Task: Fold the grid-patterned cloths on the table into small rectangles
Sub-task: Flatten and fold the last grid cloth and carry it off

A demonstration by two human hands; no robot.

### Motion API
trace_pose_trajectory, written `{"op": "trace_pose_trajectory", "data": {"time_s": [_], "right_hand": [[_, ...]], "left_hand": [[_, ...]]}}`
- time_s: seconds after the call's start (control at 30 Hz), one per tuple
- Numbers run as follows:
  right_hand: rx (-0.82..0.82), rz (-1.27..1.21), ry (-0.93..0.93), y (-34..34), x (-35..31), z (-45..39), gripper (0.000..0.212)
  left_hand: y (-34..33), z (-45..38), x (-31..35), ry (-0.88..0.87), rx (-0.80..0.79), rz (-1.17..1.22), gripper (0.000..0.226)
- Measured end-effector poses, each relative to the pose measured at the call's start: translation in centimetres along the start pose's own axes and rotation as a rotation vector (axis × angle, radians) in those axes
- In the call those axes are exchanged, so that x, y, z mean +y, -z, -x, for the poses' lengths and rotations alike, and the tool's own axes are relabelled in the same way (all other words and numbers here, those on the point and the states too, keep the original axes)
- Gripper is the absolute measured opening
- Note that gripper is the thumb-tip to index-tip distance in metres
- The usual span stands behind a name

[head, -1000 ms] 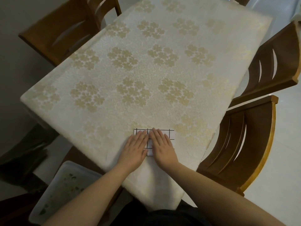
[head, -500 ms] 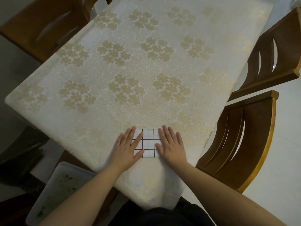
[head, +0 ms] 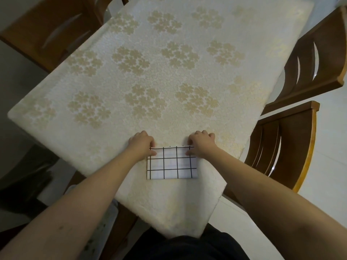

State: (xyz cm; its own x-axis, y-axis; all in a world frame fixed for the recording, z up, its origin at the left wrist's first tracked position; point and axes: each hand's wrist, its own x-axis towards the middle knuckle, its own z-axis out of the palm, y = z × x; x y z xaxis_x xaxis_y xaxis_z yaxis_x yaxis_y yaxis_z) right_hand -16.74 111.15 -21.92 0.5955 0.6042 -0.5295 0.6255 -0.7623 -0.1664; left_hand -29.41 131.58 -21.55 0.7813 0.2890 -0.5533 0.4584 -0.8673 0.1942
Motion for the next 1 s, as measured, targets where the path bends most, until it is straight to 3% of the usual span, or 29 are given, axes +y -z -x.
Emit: {"op": "trace_pose_trajectory", "data": {"time_s": [0.17, 0.27, 0.37, 0.47, 0.6, 0.67, 0.77, 0.83, 0.9, 1.0], "right_hand": [[0.1, -0.136, 0.039, -0.9, 0.2, 0.9, 0.028], [0.11, -0.378, 0.002, -1.1, 0.4, 2.3, 0.016], [0.142, -0.603, -0.045, -1.6, 0.6, 3.4, 0.021], [0.139, -0.755, -0.069, -2.1, 0.8, 4.3, 0.032], [0.087, -0.737, -0.051, -2.2, 0.7, 4.8, 0.039], [0.072, -0.685, -0.028, -2.0, 0.6, 5.0, 0.032], [0.047, -0.782, -0.094, -1.9, 0.6, 5.4, 0.023], [0.043, -0.911, -0.161, -2.0, 0.5, 5.9, 0.041], [0.02, -1.147, -0.211, -2.1, 0.4, 6.6, 0.049], [-0.072, -1.487, -0.29, -2.4, -0.5, 7.7, 0.039]], "left_hand": [[-0.1, 0.8, -0.4, -0.028, 0.019, 0.175, 0.017], [-0.8, 2.2, -1.0, -0.022, 0.044, 0.324, 0.017], [-1.6, 3.6, -1.1, -0.006, 0.113, 0.496, 0.029], [-2.2, 4.5, -1.1, -0.019, 0.154, 0.519, 0.028], [-2.5, 5.5, -1.0, -0.071, 0.235, 0.57, 0.012], [-2.5, 5.9, -1.0, -0.078, 0.237, 0.647, 0.015], [-2.5, 6.3, -0.9, 0.02, 0.167, 0.87, 0.013], [-2.4, 6.6, -0.6, 0.104, 0.123, 1.059, 0.018], [-2.4, 6.8, -0.2, 0.202, 0.064, 1.334, 0.028], [-2.5, 7.6, 0.5, 0.296, -0.037, 1.618, 0.025]]}}
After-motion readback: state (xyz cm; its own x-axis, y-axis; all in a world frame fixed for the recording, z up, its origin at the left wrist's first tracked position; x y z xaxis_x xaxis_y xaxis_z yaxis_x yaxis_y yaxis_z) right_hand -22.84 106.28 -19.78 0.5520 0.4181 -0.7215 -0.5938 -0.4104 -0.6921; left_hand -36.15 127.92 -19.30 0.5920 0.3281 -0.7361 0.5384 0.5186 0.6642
